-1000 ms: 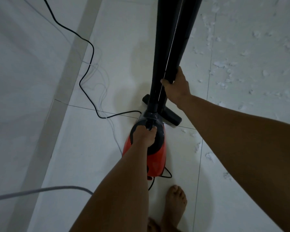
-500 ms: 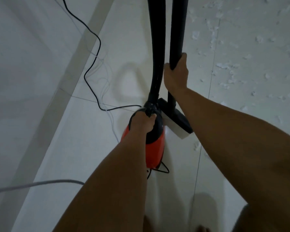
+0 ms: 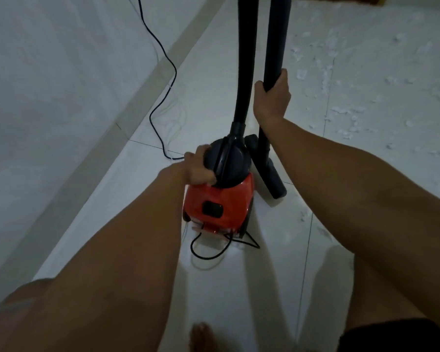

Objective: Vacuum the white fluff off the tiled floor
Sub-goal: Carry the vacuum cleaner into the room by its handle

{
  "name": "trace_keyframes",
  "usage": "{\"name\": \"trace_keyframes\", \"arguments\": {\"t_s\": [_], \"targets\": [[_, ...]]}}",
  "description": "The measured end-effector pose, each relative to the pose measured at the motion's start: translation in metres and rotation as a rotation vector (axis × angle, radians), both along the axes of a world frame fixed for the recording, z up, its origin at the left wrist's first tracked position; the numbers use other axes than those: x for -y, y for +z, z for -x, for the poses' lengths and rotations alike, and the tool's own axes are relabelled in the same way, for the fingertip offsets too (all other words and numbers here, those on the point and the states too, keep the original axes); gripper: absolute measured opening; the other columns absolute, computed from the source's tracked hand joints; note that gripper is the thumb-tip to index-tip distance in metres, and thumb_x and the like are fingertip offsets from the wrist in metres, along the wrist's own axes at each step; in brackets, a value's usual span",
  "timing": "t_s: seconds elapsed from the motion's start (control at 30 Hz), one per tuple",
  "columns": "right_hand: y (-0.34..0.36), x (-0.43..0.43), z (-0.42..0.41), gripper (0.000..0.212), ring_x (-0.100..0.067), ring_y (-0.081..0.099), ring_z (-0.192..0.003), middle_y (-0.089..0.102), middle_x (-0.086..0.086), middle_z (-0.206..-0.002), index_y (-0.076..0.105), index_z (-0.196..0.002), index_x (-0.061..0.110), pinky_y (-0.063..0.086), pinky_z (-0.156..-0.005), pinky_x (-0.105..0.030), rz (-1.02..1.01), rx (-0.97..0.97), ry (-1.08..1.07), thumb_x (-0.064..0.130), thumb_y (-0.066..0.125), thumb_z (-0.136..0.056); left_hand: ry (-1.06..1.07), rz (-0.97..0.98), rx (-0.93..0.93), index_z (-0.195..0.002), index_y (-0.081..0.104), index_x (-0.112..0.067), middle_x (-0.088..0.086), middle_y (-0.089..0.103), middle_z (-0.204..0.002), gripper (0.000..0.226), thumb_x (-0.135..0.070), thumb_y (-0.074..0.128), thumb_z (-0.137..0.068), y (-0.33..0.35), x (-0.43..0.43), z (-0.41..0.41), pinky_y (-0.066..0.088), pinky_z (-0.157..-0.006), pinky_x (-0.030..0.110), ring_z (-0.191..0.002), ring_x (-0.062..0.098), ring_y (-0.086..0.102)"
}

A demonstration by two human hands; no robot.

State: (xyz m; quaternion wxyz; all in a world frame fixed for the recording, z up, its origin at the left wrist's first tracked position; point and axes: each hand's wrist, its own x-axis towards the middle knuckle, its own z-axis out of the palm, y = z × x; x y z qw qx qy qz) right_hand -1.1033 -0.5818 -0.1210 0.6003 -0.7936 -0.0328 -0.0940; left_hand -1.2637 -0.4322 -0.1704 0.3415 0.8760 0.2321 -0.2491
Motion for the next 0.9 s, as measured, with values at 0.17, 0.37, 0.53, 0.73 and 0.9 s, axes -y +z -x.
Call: {"name": "trace_keyframes", "arguments": {"t_s": [0.17,0.37,0.53,0.73,0.9], "targets": [[0.001,0.001,0.007,0.032,0.004,0.052,-0.069,0.053,0.013,-0.085,0.050,-0.125,0.006,0.045,-0.057,-0.001,-0.016,0.008,-0.012,0.012,0.055,-0.093,-0.189,-0.148,-0.103,-0.156,-0.028,-0.047,0.013,-0.005,-0.170,0.161,-0.039,0.099,-0.057,-0.021,0.014,0.018,0.040,-0.115,0.064,-0.153,0.046,0.026],[-0.006,0.002,0.004,0.017,0.000,0.056,-0.068,0.057,0.008,-0.082,0.049,-0.105,0.015,0.042,-0.049,0.000,-0.051,0.038,0.008,0.011,0.057,-0.091,-0.257,-0.165,0.007,-0.143,-0.038,-0.060,0.006,-0.023,-0.172,0.168,-0.029,0.102,-0.055,-0.038,0.000,0.016,0.037,-0.116,0.066,-0.158,0.043,0.015],[-0.018,0.000,-0.003,0.017,-0.001,0.057,-0.066,0.059,0.007,-0.079,0.054,-0.104,0.012,0.043,-0.049,-0.004,-0.069,0.039,-0.036,0.012,0.058,-0.087,-0.293,-0.195,0.026,-0.130,-0.045,-0.070,0.009,0.013,-0.170,0.175,-0.046,0.100,-0.034,-0.049,-0.009,0.007,0.042,-0.111,0.069,-0.151,0.044,0.032],[-0.023,-0.004,-0.018,0.019,-0.001,0.057,-0.066,0.057,0.011,-0.078,0.054,-0.105,0.012,0.047,-0.055,-0.009,-0.090,0.041,-0.065,0.011,0.057,-0.087,-0.327,-0.228,-0.004,-0.130,-0.048,-0.066,0.012,0.029,-0.161,0.179,-0.040,0.103,-0.039,-0.054,-0.011,0.001,0.048,-0.107,0.066,-0.143,0.047,0.042],[-0.027,-0.011,-0.027,0.023,-0.007,0.061,-0.070,0.059,0.009,-0.079,0.055,-0.110,0.011,0.053,-0.063,-0.018,-0.087,0.054,-0.081,0.012,0.057,-0.087,-0.357,-0.290,-0.026,-0.134,-0.051,-0.057,0.016,0.033,-0.156,0.175,-0.034,0.102,-0.054,-0.052,-0.005,0.003,0.051,-0.106,0.059,-0.137,0.045,0.050]]}}
